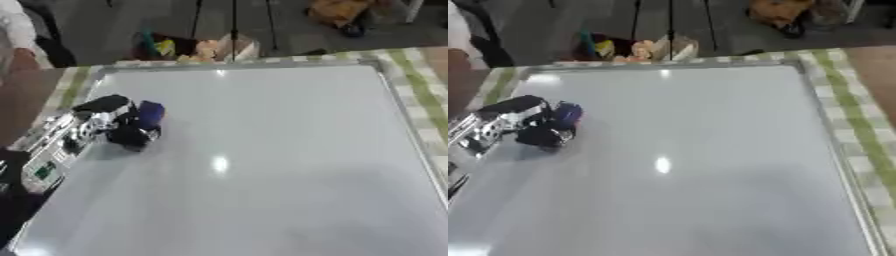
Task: Wipe the whiteboard clean with a brush.
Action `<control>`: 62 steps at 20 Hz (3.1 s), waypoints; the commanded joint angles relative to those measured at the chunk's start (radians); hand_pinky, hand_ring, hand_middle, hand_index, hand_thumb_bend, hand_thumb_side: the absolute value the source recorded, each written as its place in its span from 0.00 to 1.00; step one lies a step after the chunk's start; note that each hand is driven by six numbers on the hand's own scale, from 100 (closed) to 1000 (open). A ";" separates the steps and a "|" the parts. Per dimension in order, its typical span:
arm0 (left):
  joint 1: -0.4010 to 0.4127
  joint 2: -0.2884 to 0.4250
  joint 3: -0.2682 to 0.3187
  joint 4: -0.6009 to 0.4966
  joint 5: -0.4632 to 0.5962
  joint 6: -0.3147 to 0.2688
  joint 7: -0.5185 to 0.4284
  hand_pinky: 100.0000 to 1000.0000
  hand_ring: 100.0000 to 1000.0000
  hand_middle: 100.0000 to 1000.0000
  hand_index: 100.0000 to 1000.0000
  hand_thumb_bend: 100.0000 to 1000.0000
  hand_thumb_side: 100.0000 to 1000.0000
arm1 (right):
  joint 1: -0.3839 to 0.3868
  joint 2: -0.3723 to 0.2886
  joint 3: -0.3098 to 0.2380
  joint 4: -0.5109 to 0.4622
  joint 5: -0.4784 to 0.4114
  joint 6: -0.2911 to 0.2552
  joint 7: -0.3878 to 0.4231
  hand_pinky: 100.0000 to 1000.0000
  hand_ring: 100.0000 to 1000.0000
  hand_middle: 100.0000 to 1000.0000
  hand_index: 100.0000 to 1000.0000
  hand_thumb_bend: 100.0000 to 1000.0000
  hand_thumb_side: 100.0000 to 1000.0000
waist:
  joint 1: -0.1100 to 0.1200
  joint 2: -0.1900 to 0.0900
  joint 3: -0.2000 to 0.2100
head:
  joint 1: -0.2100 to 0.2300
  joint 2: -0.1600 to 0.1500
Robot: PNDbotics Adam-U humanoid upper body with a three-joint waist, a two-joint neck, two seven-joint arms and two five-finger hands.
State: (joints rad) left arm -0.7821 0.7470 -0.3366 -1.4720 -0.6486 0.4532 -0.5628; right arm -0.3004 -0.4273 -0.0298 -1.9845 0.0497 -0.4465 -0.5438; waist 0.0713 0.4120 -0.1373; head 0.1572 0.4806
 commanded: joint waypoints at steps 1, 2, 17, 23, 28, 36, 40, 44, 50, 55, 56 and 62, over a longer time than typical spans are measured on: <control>-0.013 0.032 -0.006 -0.019 -0.005 -0.010 -0.016 0.39 0.53 0.43 0.69 0.02 0.58 | -0.010 -0.013 -0.003 -0.015 -0.011 0.001 0.003 0.63 0.54 0.45 0.66 0.00 0.76 | -0.003 -0.027 -0.002 | 0.004 -0.010; -0.014 0.032 -0.009 -0.018 -0.012 -0.013 -0.020 0.39 0.53 0.43 0.69 0.02 0.58 | -0.010 -0.012 -0.003 -0.015 -0.011 0.001 0.003 0.63 0.54 0.45 0.66 0.00 0.76 | -0.003 -0.027 -0.002 | 0.004 -0.010; -0.024 0.024 -0.009 0.037 -0.139 -0.037 -0.053 0.38 0.53 0.41 0.68 0.01 0.57 | -0.009 -0.009 -0.002 -0.015 -0.011 0.002 0.007 0.63 0.54 0.44 0.66 0.00 0.76 | -0.002 -0.024 -0.002 | 0.006 -0.010; -0.024 0.032 0.008 0.043 -0.154 -0.025 -0.061 0.38 0.53 0.41 0.67 0.00 0.57 | -0.007 -0.011 -0.002 -0.015 -0.010 0.000 0.006 0.63 0.54 0.44 0.66 0.00 0.76 | -0.003 -0.027 0.000 | 0.006 -0.007; -0.025 0.031 0.034 0.090 -0.154 -0.005 -0.067 0.38 0.53 0.41 0.67 0.00 0.57 | -0.004 -0.016 -0.007 -0.015 -0.008 -0.005 -0.001 0.63 0.54 0.45 0.66 0.00 0.76 | -0.004 -0.027 -0.001 | 0.004 -0.005; -0.033 0.028 0.067 0.141 -0.157 0.012 -0.039 0.38 0.53 0.41 0.67 0.00 0.57 | -0.004 -0.016 -0.007 -0.015 -0.006 -0.009 -0.007 0.63 0.54 0.44 0.66 0.00 0.76 | -0.005 -0.025 0.000 | 0.002 -0.004; -0.034 0.026 0.073 0.153 -0.159 0.011 -0.037 0.38 0.53 0.41 0.67 0.00 0.58 | -0.003 -0.015 -0.006 -0.015 -0.005 -0.008 -0.006 0.63 0.54 0.44 0.66 0.00 0.76 | -0.006 -0.026 0.001 | 0.003 0.002; -0.036 0.024 0.069 0.149 -0.145 -0.002 -0.043 0.38 0.52 0.41 0.66 0.00 0.58 | -0.004 -0.016 -0.006 -0.015 -0.008 -0.009 -0.005 0.63 0.54 0.44 0.66 0.00 0.77 | -0.008 -0.027 0.003 | 0.010 0.017; -0.040 0.025 0.045 0.111 -0.137 -0.021 -0.063 0.37 0.52 0.41 0.66 0.00 0.58 | -0.004 -0.014 -0.004 -0.015 -0.009 -0.009 -0.002 0.63 0.54 0.44 0.66 0.00 0.77 | -0.009 -0.028 0.002 | 0.019 0.019; -0.039 0.025 0.031 0.095 -0.139 -0.034 -0.084 0.38 0.52 0.41 0.66 0.00 0.58 | -0.004 -0.014 -0.003 -0.015 -0.010 -0.006 0.001 0.63 0.54 0.44 0.66 0.00 0.77 | -0.008 -0.029 0.001 | 0.020 0.015; -0.038 0.026 0.027 0.089 -0.138 -0.038 -0.089 0.38 0.52 0.41 0.66 0.00 0.58 | -0.004 -0.014 -0.003 -0.015 -0.010 -0.005 0.002 0.63 0.54 0.44 0.66 0.00 0.77 | -0.008 -0.029 0.001 | 0.020 0.014; -0.038 0.031 0.007 0.034 -0.133 -0.051 -0.112 0.37 0.52 0.41 0.66 0.00 0.59 | -0.006 -0.014 -0.002 -0.015 -0.013 -0.001 0.003 0.63 0.54 0.44 0.66 0.00 0.77 | -0.006 -0.030 0.001 | 0.020 0.012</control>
State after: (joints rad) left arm -0.8085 0.7470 -0.3286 -1.4123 -0.7867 0.4032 -0.6675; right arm -0.2993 -0.4262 -0.0298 -1.9845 0.0422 -0.4474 -0.5437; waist 0.0666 0.4109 -0.1360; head 0.1745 0.4919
